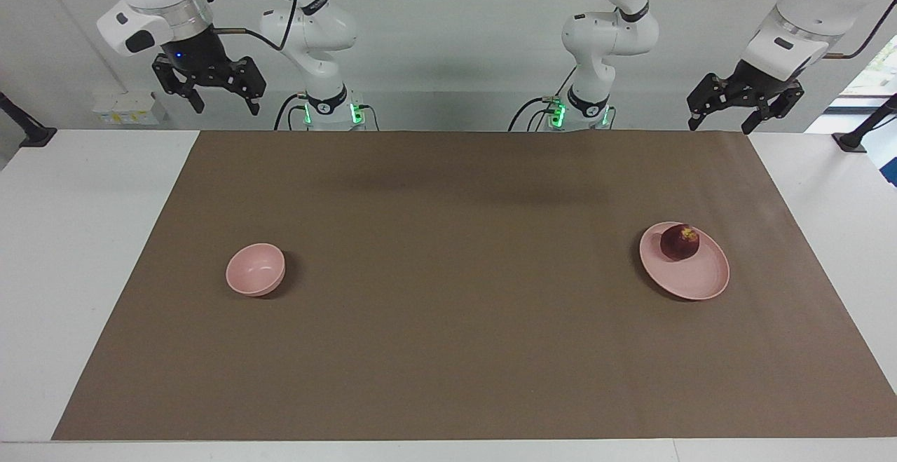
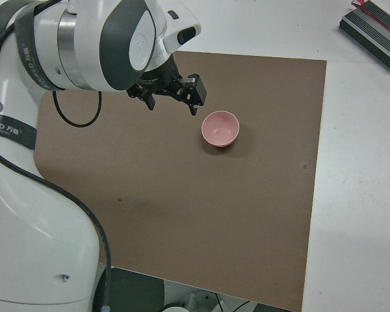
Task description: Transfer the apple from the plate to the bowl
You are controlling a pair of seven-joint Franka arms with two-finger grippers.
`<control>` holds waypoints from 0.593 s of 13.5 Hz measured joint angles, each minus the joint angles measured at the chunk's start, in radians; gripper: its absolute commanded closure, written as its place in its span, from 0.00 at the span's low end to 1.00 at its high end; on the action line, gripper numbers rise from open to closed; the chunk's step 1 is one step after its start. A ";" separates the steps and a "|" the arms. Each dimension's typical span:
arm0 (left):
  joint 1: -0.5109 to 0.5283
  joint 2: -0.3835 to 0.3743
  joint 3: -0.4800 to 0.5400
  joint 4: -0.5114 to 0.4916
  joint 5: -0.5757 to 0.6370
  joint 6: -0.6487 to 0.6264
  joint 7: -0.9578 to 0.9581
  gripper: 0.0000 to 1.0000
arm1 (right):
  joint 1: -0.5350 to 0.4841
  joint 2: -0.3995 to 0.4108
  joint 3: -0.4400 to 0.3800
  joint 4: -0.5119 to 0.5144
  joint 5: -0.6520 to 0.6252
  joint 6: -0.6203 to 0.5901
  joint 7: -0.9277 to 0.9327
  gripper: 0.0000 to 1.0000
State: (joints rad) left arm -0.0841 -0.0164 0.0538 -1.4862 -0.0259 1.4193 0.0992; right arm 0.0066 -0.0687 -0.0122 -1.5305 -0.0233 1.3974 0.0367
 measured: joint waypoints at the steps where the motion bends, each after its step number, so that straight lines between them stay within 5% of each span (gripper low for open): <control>1: 0.000 -0.001 0.000 -0.001 0.000 0.000 0.000 0.00 | 0.000 0.000 0.000 0.000 0.000 0.000 0.000 0.00; 8: 0.000 -0.007 0.001 -0.020 0.001 0.010 0.000 0.00 | 0.000 0.000 0.000 0.000 0.000 0.000 0.000 0.00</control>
State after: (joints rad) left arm -0.0838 -0.0233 0.0546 -1.5063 -0.0247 1.4298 0.0992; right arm 0.0066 -0.0687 -0.0122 -1.5305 -0.0233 1.3974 0.0367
